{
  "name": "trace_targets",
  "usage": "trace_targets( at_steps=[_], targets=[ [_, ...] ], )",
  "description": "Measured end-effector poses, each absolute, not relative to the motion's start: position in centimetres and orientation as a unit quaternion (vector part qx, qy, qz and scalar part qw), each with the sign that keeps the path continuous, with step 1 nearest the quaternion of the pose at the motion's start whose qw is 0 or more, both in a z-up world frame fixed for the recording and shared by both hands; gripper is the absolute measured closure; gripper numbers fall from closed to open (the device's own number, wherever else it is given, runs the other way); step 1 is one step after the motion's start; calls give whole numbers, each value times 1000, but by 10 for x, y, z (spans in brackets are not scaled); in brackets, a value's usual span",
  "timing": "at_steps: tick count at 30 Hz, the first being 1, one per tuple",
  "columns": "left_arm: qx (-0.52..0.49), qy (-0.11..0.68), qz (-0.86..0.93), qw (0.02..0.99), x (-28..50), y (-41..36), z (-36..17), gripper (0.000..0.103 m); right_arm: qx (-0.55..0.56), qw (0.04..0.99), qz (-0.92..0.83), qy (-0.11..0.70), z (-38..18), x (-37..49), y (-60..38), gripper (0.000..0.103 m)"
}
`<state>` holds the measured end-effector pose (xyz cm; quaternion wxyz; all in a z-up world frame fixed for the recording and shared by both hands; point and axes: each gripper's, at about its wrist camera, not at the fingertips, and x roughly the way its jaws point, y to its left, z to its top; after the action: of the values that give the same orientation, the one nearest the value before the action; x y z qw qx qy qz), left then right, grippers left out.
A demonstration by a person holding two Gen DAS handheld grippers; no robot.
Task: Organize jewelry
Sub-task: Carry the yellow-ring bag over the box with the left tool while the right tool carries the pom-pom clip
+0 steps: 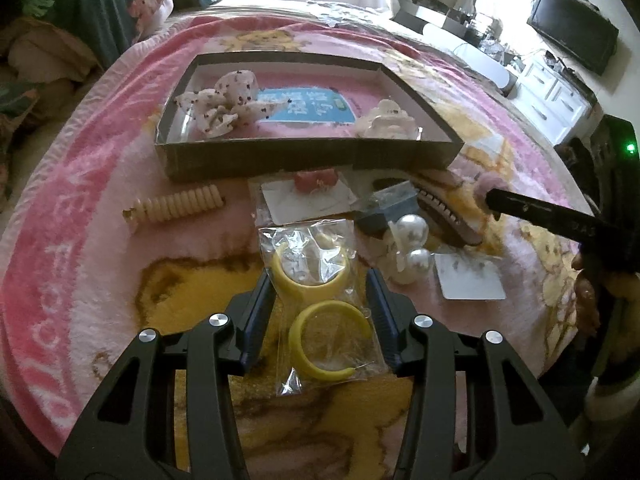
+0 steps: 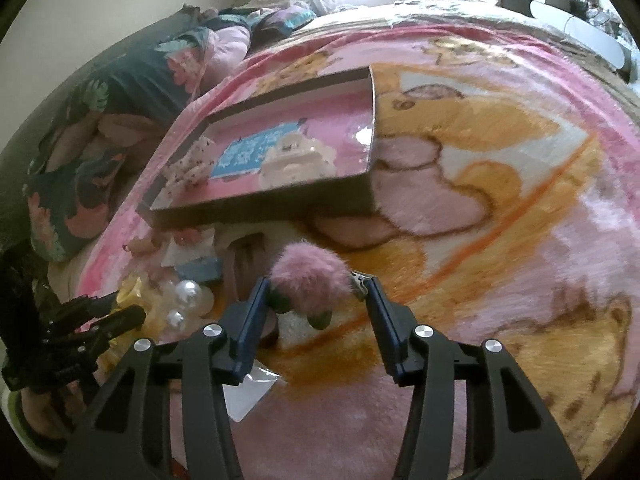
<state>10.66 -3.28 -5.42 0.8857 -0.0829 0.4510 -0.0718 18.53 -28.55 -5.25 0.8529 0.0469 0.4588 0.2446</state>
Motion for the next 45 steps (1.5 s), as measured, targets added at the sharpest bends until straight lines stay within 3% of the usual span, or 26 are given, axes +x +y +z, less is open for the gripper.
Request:
trace_targets(
  at_steps=[10,25,45],
  targets=[
    [-79,449,-84,886,105,-34,-35,65,33,878,238,413,1,172,-292,55],
    [-74,400,-81,910,134,-34,34,65,30,901,267,341,68,182,-291,55],
    [-75,385,-47,919,198,-14,61,65,14,904,284,320,74,231,-261,55]
  ],
)
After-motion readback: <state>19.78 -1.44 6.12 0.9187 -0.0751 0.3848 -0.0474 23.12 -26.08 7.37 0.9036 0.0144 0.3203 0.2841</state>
